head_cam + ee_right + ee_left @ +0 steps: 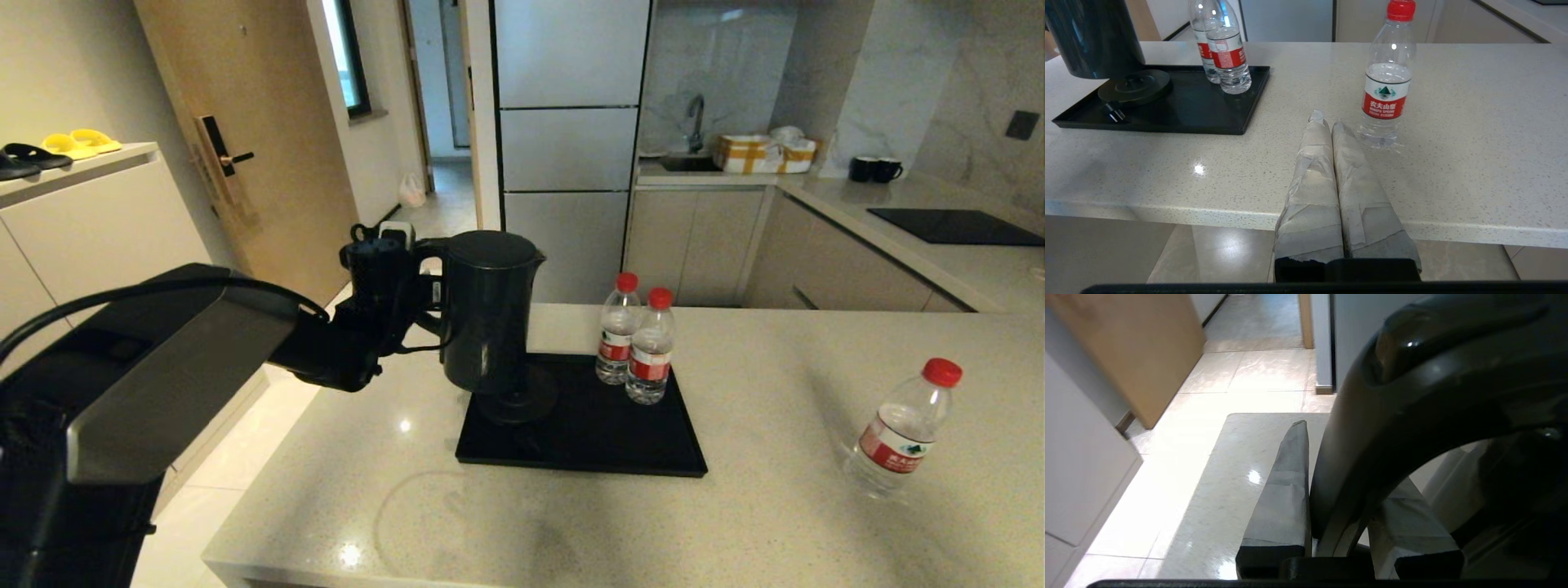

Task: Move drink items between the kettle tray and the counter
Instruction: Place it on the left

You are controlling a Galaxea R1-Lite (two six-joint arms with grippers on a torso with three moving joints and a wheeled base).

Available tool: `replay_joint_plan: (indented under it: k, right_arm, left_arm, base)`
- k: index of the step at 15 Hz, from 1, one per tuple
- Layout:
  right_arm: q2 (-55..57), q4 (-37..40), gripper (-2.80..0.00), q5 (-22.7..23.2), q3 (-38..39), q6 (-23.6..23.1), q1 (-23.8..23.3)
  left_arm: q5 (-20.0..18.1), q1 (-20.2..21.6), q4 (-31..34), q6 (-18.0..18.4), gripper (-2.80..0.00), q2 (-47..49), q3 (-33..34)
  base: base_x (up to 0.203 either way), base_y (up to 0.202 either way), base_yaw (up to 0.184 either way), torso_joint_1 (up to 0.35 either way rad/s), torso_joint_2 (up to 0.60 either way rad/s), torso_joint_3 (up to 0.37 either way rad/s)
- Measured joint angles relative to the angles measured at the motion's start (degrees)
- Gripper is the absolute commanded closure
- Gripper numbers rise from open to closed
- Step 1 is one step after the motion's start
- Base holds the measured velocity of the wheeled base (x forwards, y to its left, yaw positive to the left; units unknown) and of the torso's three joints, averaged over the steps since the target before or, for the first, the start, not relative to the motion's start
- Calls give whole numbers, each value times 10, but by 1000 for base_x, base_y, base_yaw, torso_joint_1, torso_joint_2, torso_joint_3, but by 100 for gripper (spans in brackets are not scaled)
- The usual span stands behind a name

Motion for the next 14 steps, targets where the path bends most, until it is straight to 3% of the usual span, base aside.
replay_joint_plan:
  k: [14]
  right_arm:
    - [0, 0, 0, 0, 0, 0, 0]
  left_arm:
    - [7, 76, 87, -8, 0, 57, -110]
  base:
    - [0, 0, 0, 0, 0, 0]
